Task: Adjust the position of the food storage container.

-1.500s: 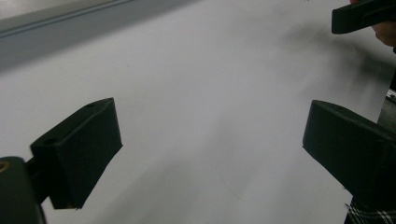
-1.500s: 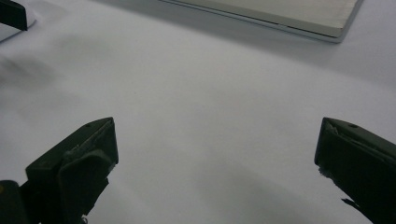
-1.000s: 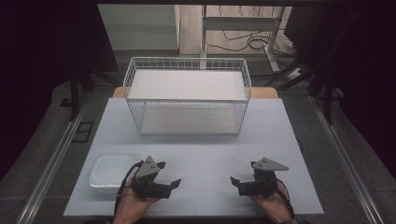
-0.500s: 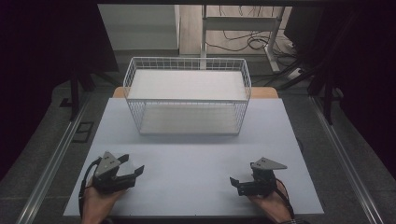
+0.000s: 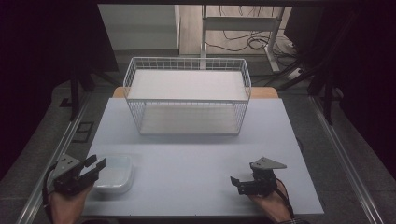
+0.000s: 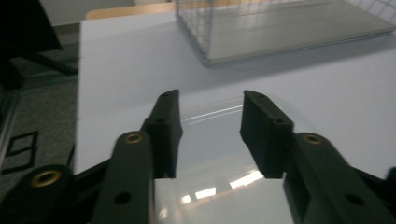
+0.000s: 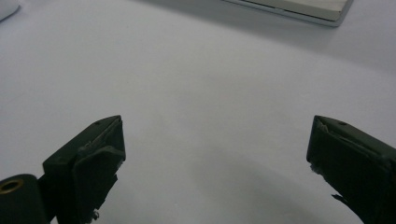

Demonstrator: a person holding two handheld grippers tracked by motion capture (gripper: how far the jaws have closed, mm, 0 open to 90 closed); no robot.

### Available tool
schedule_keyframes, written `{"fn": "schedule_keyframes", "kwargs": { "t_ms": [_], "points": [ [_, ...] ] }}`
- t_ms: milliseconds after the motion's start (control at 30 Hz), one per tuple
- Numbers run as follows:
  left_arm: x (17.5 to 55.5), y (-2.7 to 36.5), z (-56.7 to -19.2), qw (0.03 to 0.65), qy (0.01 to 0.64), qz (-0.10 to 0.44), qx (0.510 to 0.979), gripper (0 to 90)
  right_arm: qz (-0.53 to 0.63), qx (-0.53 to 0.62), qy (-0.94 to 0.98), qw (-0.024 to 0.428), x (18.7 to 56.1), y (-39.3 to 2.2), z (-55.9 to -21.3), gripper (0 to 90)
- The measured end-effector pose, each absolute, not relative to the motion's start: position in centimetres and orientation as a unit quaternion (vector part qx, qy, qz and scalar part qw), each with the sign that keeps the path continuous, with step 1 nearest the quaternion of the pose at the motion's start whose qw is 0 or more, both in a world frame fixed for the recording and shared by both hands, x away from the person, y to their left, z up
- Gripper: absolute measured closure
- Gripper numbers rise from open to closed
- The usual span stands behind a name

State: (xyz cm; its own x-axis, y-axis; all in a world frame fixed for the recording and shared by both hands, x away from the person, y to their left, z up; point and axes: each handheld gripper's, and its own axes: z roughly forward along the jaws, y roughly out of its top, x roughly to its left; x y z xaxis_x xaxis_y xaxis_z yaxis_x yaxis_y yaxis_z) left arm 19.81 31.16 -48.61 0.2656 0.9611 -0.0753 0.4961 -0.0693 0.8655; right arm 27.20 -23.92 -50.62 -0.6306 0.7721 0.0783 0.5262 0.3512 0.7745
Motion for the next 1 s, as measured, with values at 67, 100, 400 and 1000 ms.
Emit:
{"fn": "schedule_keyframes", "kwargs": {
  "t_ms": [67,100,400,1000],
  "points": [
    [19.5,32.7,-49.2,0.427,0.550,0.269,0.666,67.5,0.401,0.402,0.808,0.156,27.2,-23.9,-50.6,5.7],
    [19.5,32.7,-49.2,0.427,0.550,0.269,0.666,70.8,0.401,0.402,0.808,0.156,27.2,-23.9,-50.6,5.7],
    [19.0,35.8,-51.4,0.399,0.597,0.238,0.654,86.8,0.393,0.405,0.812,0.152,27.2,-23.8,-50.5,9.1],
    [19.6,31.7,-51.7,0.396,0.570,0.184,0.696,89.9,0.388,0.392,0.823,0.135,27.1,-23.5,-50.2,16.1]
  ]
}}
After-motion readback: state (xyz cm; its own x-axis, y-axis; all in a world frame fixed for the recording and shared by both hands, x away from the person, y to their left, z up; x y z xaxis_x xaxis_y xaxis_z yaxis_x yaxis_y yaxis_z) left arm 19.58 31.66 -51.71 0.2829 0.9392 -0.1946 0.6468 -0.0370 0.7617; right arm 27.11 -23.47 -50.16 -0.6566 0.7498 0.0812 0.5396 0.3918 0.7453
